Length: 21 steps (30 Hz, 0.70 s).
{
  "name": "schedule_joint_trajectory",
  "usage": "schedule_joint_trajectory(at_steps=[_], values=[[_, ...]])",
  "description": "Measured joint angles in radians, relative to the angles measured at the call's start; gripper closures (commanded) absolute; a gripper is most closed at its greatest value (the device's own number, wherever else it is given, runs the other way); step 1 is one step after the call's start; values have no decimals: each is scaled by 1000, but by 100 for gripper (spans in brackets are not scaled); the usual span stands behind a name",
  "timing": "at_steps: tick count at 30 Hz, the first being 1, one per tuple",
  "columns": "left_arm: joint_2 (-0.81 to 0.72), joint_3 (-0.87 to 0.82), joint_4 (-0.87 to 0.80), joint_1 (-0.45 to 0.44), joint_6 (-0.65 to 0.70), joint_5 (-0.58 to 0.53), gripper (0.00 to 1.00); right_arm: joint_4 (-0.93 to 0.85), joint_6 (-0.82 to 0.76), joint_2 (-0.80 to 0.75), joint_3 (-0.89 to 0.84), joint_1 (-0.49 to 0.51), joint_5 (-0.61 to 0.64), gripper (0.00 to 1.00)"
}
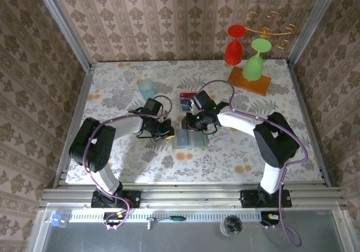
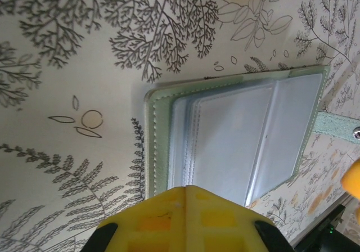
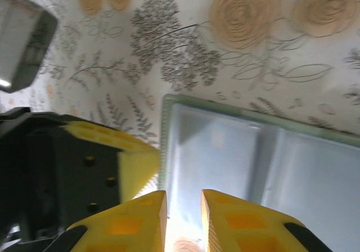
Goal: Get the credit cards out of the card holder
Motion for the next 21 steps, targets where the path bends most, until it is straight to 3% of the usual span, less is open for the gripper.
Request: schedule_joint_trajectory(at_steps=[12,21], values=[[5,-24,30,-1,-11,-2,100,2,69,34,-1,14,-64,67],[6,-49,46,0,-26,-1,100,21,88,56,-26,19,-87,65]])
